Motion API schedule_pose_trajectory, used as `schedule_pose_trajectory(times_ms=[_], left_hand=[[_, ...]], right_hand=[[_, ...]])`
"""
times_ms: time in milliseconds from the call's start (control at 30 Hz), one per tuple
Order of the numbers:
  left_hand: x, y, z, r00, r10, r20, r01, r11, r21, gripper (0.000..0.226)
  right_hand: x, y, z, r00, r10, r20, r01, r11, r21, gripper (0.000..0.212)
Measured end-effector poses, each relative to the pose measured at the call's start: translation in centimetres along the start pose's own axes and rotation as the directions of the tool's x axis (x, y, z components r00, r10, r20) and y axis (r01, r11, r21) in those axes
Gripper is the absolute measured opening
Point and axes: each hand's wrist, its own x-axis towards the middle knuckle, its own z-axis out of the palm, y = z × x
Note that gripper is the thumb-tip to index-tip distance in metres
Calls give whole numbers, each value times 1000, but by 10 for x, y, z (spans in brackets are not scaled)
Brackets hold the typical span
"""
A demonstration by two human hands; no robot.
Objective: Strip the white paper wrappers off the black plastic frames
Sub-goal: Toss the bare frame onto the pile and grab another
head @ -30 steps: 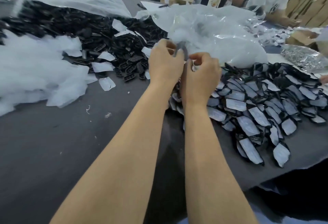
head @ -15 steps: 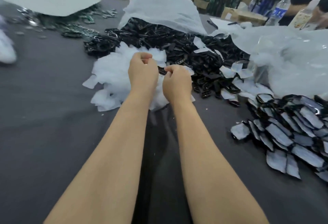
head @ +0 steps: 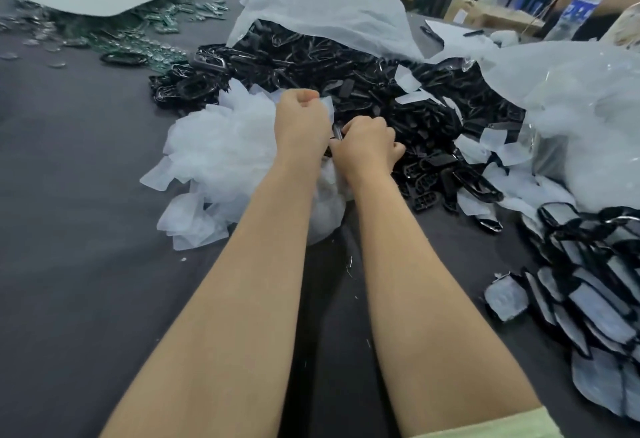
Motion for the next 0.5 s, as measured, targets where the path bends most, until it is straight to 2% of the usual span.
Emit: schedule_pose_trajectory(times_ms=[100, 200, 267, 367, 433, 500], left_hand=[[-1, 0, -3, 1000, -5, 5, 5, 1000, -6, 19], [-7, 3, -7, 1000, -12, 4, 12, 1000, -26, 18], [-10, 6, -10, 1000, -6, -3, 6, 999, -46, 17], [-19, 9, -15, 999, 53, -4, -53, 998, -29, 20], [-28, 10, -17, 996, 90, 27, -89, 996, -17, 17], [-40, 11, -19, 993, 89, 77, -86, 996, -39, 11]], right_hand=[[-1, 4, -2, 999, 32, -2, -32, 999, -3, 32], [-8, 7, -6, 999, -2, -50, 4, 999, 49, 28], [-14, 12, -14, 993, -38, -109, 58, 982, 182, 27], [-26, 20, -33, 985, -99, -142, 154, 874, 460, 25], [-35, 25, -43, 982, -137, -130, 186, 824, 535, 22], [-44, 29, -49, 976, -178, -127, 219, 813, 539, 18]])
